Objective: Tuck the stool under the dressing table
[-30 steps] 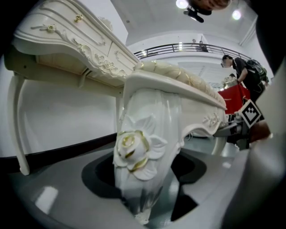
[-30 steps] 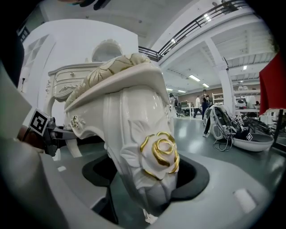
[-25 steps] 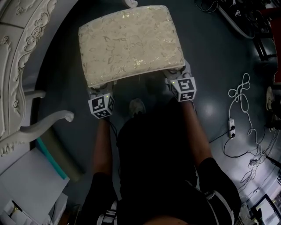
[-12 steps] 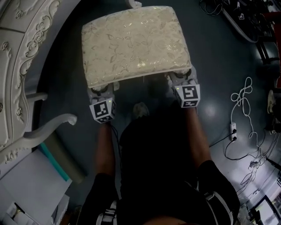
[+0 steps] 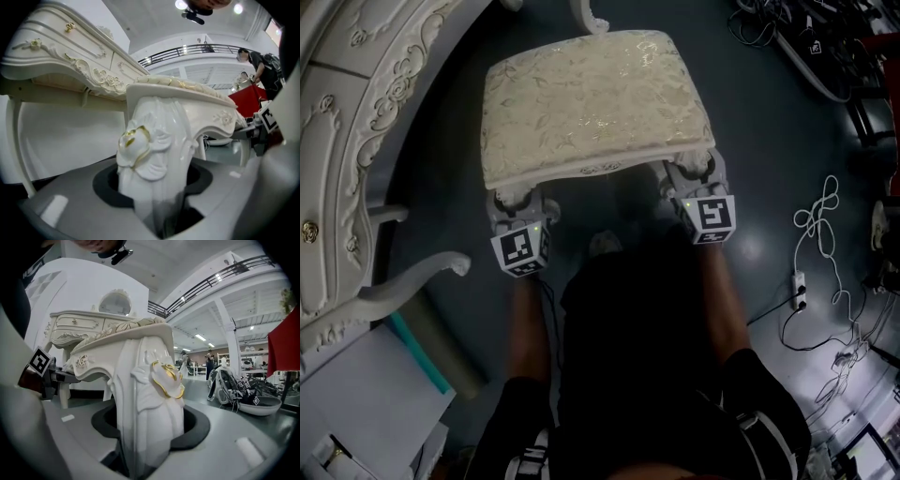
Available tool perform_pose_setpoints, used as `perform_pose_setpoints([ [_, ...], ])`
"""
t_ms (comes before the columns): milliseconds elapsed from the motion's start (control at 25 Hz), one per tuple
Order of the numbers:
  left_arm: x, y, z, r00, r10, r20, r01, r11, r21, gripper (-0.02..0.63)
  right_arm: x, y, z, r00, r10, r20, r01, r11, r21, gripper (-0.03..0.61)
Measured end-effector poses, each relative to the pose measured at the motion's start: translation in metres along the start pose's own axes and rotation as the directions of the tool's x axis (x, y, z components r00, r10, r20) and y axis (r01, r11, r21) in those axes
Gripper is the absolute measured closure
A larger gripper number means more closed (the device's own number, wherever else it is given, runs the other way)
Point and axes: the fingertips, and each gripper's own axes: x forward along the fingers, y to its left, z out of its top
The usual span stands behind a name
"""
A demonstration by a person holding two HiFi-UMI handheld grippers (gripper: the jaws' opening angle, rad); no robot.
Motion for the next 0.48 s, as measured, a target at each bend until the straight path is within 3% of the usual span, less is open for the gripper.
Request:
perform_pose_setpoints([
  [480, -0.005, 0.029, 0.003, 0.998, 0.069, 0.009, -0.068, 0.996, -0.052, 0.354, 0.03, 0.016, 0.025, 0.999, 0.046, 0.025, -0.044, 0.998, -0.055, 0.33],
])
